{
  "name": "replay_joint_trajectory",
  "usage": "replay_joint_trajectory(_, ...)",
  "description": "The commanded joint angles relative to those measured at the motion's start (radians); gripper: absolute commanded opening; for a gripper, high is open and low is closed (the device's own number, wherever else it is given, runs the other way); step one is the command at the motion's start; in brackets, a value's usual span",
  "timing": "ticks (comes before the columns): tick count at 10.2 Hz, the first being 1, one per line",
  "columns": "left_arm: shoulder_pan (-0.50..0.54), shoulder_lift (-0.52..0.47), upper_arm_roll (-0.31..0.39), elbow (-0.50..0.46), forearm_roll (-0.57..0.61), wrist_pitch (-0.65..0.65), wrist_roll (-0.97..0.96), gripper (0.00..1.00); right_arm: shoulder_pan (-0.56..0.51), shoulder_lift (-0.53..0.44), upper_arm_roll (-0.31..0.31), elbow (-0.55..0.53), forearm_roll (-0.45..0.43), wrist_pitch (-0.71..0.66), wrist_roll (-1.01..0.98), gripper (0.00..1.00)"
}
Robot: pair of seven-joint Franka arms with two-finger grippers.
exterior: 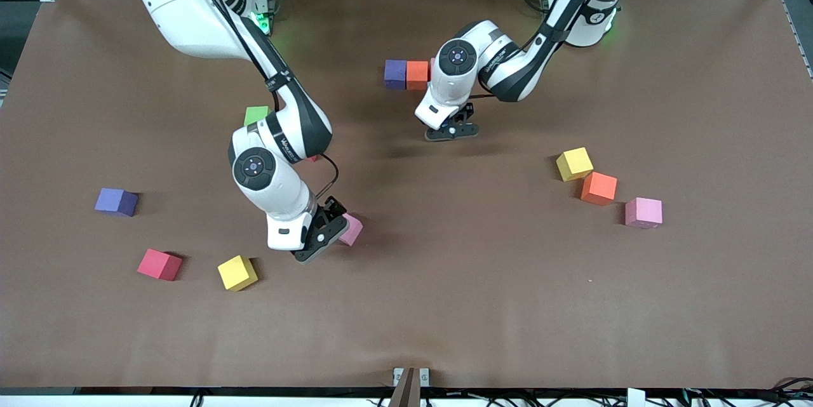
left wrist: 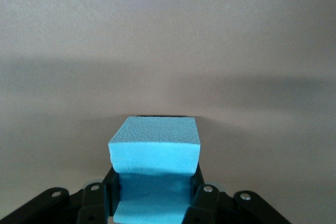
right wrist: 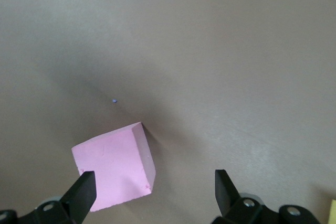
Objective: Form number 2 with 11 blocks
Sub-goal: 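Grasp the pink block with the right gripper while the left places cyan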
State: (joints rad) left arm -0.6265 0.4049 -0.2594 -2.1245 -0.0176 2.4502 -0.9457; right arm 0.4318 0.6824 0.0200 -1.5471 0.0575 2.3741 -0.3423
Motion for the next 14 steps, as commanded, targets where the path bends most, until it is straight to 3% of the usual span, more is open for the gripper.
replay_joint_trajectory(1, -0.013, -0.035, 0.0, -0.041, 0.002, 0.015, -0.022, 0.45, 0.03, 0.003, 0.001, -0.01, 0.002, -0.001, -0.02, 1.0)
replay_joint_trajectory(14, -0.055, -0.04, -0.012, -0.08, 0.025, 0.046, -0.024, 0.48, 0.05, 0.051, -0.003, -0.002, 0.002, 0.005, -0.058, 1.0)
